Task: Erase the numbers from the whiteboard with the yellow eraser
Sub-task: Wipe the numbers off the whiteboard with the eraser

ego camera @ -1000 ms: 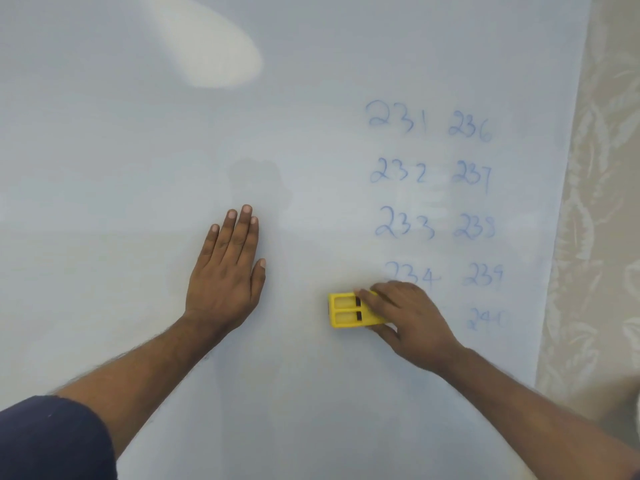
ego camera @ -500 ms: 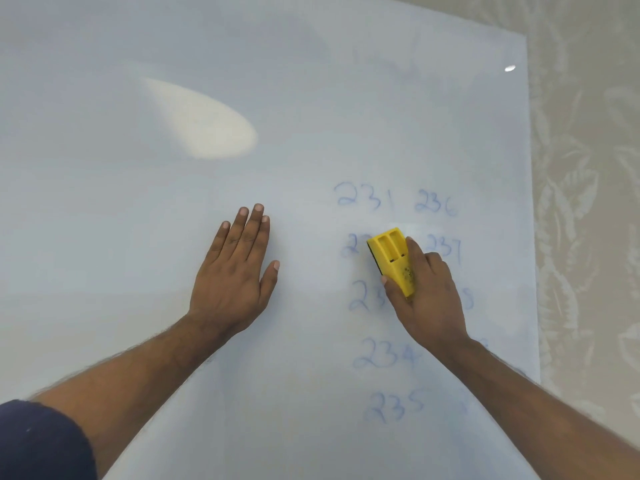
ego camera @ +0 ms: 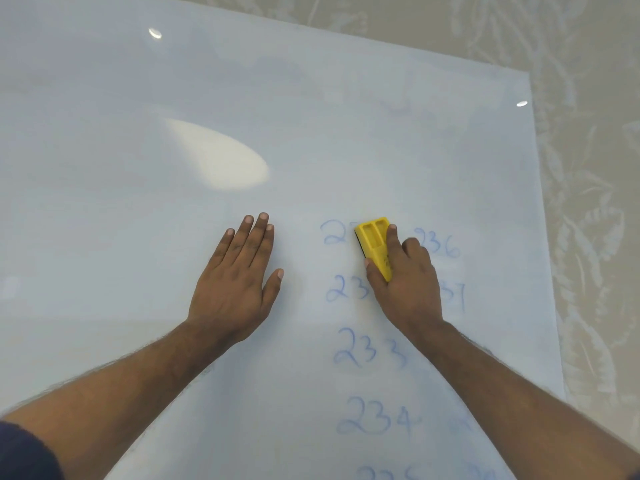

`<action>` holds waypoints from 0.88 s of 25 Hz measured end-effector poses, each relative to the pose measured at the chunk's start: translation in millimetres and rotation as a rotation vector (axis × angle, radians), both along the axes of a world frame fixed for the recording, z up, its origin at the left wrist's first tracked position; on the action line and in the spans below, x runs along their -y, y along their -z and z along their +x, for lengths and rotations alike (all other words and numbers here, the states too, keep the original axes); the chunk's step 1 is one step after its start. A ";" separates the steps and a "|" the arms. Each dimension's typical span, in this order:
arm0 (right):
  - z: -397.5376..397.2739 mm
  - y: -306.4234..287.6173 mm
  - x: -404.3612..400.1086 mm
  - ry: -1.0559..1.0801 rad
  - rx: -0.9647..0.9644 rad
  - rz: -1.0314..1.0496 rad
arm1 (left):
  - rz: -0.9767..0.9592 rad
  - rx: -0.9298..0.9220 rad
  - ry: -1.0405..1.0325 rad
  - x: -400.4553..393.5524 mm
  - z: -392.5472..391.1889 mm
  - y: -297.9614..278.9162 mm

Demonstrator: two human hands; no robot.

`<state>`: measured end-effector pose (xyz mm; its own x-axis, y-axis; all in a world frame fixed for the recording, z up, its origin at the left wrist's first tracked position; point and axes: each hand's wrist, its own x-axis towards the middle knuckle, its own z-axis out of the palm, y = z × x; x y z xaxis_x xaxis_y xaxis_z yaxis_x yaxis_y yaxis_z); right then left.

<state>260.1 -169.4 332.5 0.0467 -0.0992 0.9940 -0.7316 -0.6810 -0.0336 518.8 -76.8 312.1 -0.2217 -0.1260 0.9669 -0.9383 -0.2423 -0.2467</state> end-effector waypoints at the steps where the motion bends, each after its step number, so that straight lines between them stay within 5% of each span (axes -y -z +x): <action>1: 5.6 -11.6 0.7 -0.009 0.009 -0.009 | -0.003 -0.012 -0.005 1.7 0.1 -2.1; 12: -0.2 34.9 7.9 0.060 -0.222 -0.214 | -0.028 -0.020 0.043 25.0 8.2 -8.7; 18: 33.5 -23.7 -2.7 0.027 0.012 -0.104 | -0.042 0.007 0.055 26.4 10.1 -5.8; 22: 65.7 -17.4 -16.9 0.015 -0.031 -0.157 | -0.046 0.030 0.067 27.0 10.8 -3.9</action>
<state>325.7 -152.5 350.0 0.0773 0.0565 0.9954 -0.7408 -0.6649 0.0953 529.5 -103.8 316.1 -0.2567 -0.0657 0.9643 -0.9454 -0.1905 -0.2646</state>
